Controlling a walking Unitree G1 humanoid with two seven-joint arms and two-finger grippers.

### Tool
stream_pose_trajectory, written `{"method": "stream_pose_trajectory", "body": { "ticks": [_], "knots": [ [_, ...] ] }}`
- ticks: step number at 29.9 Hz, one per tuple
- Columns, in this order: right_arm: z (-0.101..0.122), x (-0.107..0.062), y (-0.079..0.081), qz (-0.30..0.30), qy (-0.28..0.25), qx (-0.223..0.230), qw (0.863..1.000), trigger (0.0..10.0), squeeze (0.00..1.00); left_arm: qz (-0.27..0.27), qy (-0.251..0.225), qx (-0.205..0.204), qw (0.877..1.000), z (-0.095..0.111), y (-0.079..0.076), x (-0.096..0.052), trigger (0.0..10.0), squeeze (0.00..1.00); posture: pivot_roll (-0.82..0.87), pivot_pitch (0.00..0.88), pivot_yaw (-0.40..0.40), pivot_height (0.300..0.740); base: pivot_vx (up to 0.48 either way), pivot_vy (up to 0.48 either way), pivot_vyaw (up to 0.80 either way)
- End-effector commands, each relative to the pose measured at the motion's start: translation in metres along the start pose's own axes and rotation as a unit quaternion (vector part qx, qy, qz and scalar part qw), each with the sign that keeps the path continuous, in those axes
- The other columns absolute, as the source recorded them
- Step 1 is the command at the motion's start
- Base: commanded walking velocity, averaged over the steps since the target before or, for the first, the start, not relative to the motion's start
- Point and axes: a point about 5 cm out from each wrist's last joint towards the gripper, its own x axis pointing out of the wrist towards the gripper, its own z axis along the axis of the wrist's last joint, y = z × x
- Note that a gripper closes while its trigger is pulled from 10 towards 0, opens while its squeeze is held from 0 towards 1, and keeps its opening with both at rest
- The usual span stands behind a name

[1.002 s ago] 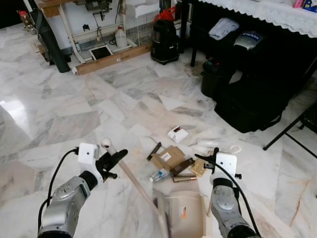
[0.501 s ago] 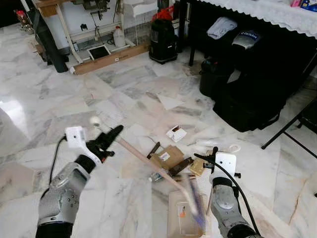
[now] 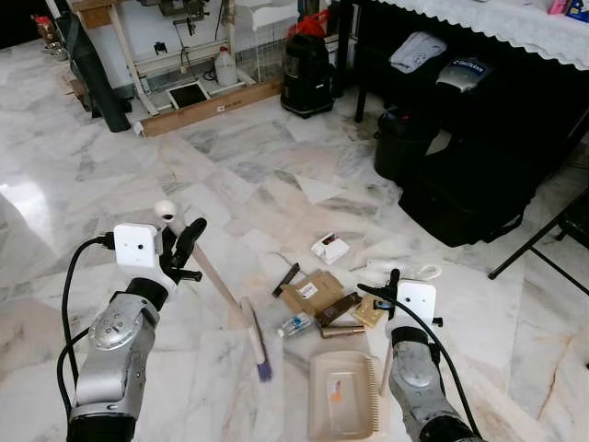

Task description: Sweep floor

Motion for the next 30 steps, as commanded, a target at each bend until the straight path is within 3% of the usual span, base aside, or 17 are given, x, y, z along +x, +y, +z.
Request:
{"method": "stream_pose_trajectory", "body": {
  "ticks": [1, 8, 15, 21, 30],
  "knots": [
    [0.01, 0.003, 0.0, -0.003, -0.027, 0.02, 0.999, 10.0, 0.0, 0.01, -0.01, 0.023, 1.0, -0.003, 0.001, -0.002, 10.0, 0.0, 0.16, 0.004, 0.015, 0.74, 0.0, 0.0, 0.0],
    [0.028, 0.011, 0.004, -0.004, -0.059, 0.053, 0.997, 10.0, 0.0, 0.023, 0.0, 0.047, 0.999, -0.012, 0.003, -0.002, 10.0, 0.0, 0.15, 0.0, 0.025, 0.74, 0.0, 0.0, 0.0],
    [0.04, 0.014, 0.006, 0.002, -0.081, 0.07, 0.994, 10.0, 0.0, 0.015, 0.004, 0.068, 0.998, -0.023, -0.004, -0.005, 10.0, 0.0, 0.14, 0.0, 0.021, 0.74, 0.0, 0.0, 0.0],
    [0.042, 0.013, 0.0, -0.002, -0.093, 0.071, 0.993, 10.0, 0.0, 0.006, -0.001, 0.082, 0.997, -0.025, -0.014, -0.009, 10.0, 0.0, 0.15, 0.0, 0.014, 0.74, 0.0, 0.0, 0.0],
    [0.051, 0.011, -0.004, -0.008, -0.111, 0.071, 0.991, 10.0, 0.0, 0.026, -0.009, 0.094, 0.995, -0.026, -0.009, -0.017, 10.0, 0.0, 0.15, 0.0, 0.003, 0.74, 0.0, 0.0, 0.22]
  ]
}}
